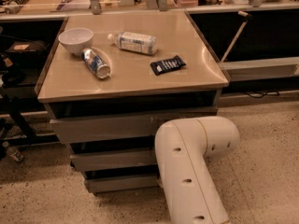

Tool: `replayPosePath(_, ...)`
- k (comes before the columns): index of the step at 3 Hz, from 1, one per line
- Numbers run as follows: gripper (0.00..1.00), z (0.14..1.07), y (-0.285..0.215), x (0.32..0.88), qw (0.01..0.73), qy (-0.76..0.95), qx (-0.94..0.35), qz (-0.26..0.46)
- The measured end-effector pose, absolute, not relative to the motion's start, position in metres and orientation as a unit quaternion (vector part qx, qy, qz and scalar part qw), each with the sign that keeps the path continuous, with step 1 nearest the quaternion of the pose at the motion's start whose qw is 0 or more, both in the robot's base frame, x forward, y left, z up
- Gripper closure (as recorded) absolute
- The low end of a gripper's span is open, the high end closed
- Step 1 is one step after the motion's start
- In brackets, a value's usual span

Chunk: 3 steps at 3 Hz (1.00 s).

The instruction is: Close bottom drawer

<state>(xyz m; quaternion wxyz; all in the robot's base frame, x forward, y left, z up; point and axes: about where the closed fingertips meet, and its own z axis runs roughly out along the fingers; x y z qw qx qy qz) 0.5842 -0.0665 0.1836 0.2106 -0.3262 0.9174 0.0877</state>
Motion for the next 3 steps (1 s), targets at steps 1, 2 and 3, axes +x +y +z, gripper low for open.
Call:
replayPosePath(1, 1.00, 0.1860, -0.0612, 0.5949, 0.215, 0.914, -0.335, 0.082)
replayPosePath(2, 0.81, 0.1860, -0.0611, 0.5950, 0.215, 0.914, -0.335, 0.082)
replayPosePath(3, 0.58, 0.1860, -0.0611, 0.5950, 0.215, 0.914, -0.335, 0.082)
